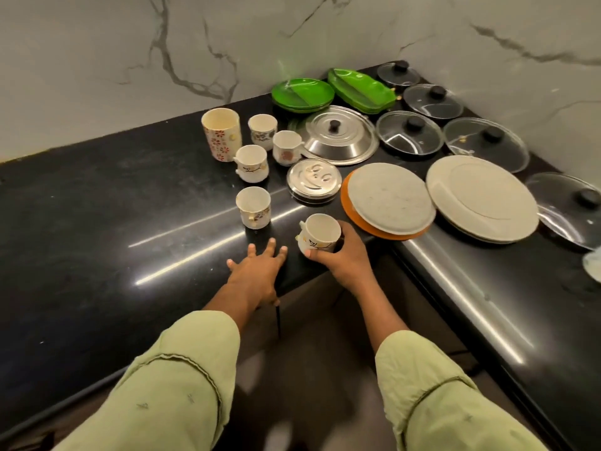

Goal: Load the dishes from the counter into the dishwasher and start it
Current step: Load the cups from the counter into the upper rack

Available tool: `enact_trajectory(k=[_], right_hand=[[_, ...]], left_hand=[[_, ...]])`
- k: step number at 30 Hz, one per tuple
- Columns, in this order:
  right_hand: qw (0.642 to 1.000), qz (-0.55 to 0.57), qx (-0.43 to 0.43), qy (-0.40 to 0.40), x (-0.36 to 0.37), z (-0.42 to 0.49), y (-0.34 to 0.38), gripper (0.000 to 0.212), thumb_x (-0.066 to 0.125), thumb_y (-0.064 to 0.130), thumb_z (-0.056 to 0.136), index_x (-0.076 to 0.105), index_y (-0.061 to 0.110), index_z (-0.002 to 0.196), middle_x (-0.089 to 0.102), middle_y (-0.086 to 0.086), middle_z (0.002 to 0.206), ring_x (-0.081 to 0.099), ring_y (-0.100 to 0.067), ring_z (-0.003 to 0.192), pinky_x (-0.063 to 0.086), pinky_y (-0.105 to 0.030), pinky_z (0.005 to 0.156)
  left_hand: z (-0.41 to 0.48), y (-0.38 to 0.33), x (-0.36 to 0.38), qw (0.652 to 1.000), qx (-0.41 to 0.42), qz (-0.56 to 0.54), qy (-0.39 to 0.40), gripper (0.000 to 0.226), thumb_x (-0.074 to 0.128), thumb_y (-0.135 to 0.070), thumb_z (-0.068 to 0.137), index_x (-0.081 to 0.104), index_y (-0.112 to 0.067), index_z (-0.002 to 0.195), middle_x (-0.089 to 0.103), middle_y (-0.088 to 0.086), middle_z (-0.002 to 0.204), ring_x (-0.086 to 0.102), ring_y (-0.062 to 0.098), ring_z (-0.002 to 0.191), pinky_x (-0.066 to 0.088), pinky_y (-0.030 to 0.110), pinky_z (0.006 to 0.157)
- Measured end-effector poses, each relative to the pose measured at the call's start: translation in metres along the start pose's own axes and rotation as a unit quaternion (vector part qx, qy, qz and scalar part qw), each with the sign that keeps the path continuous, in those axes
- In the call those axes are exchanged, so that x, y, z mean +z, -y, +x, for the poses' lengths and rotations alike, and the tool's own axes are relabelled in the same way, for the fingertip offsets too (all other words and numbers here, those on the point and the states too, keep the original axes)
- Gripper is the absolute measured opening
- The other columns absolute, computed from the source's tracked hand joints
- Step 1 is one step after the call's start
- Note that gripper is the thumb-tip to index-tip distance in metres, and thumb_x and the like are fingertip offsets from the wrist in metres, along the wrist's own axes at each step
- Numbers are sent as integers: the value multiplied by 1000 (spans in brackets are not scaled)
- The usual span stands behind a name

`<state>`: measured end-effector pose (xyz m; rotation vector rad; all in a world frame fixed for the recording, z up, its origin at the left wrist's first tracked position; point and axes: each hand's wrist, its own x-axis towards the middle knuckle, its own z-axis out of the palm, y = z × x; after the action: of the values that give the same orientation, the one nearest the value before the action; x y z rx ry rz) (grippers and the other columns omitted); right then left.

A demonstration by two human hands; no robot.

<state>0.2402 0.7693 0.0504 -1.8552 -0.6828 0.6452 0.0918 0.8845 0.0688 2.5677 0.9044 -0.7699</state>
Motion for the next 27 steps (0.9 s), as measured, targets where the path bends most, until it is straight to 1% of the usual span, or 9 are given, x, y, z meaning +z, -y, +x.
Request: enact_trajectory(k=[4,9,11,13,15,17,20,22,27], right_hand=[[999,25,12,-33,-9,-46,-2,70,91,24,61,54,31,120,63,15,113,58,1,107,46,-20,90],[995,19,7,-97,-22,-117,1,73,90,26,63,53,30,125,62,13,116,57,2,107,45,-12,84],[991,8,4,-131,-27,-146,0,73,90,26,63,50,34,124,60,16,116,56,3,108,44,-11,85],[985,0,2,-172,-30,-178,-3,74,90,27,63,49,38,123,60,18,116,56,4,109,45,-12,86],[974,-4,11,-225,-31,-212,-11,73,90,29,60,50,39,120,61,19,114,58,2,107,49,-18,87],[961,-6,22,-275,-29,-243,-20,73,91,26,59,51,37,119,62,18,113,59,-1,104,50,-20,86],[942,10,38,-333,-22,-295,-26,70,91,11,63,50,28,118,62,14,110,58,4,95,45,-8,80],[934,17,53,-354,-19,-328,-34,67,89,10,65,49,29,115,61,18,106,58,11,92,43,-4,74],[918,4,90,-387,-17,-407,-49,71,90,22,65,46,32,120,61,13,112,58,-8,102,44,-13,78]], left_hand=[[-2,2,0,1000,10,0,-16,113,81,-28,80,0,-32,159,-12,-1,166,-1,38,151,19,71,112],[-12,3,8,999,26,-14,-33,109,78,-27,83,0,-29,159,-11,2,166,-2,38,151,16,70,114],[-25,1,25,994,37,8,-101,96,70,-29,90,4,-26,160,-3,8,166,2,38,151,17,65,116],[-45,-8,45,981,73,39,-175,81,60,-32,96,9,-25,159,1,10,166,4,35,152,16,60,119],[-67,-21,68,968,130,49,-207,74,52,-37,99,9,-26,159,0,9,166,2,31,153,10,56,122],[-87,-35,88,958,184,53,-215,71,48,-39,100,10,-27,159,0,7,167,1,28,153,7,53,122],[-117,-57,111,943,245,57,-216,70,44,-42,100,9,-28,159,-1,4,167,0,25,153,5,49,122],[-137,-69,129,936,279,62,-206,69,43,-43,101,9,-28,159,-1,4,167,0,25,153,5,49,122],[-190,-96,174,921,339,93,-167,67,40,-42,102,9,-27,159,-3,4,167,-3,27,153,3,49,122]])
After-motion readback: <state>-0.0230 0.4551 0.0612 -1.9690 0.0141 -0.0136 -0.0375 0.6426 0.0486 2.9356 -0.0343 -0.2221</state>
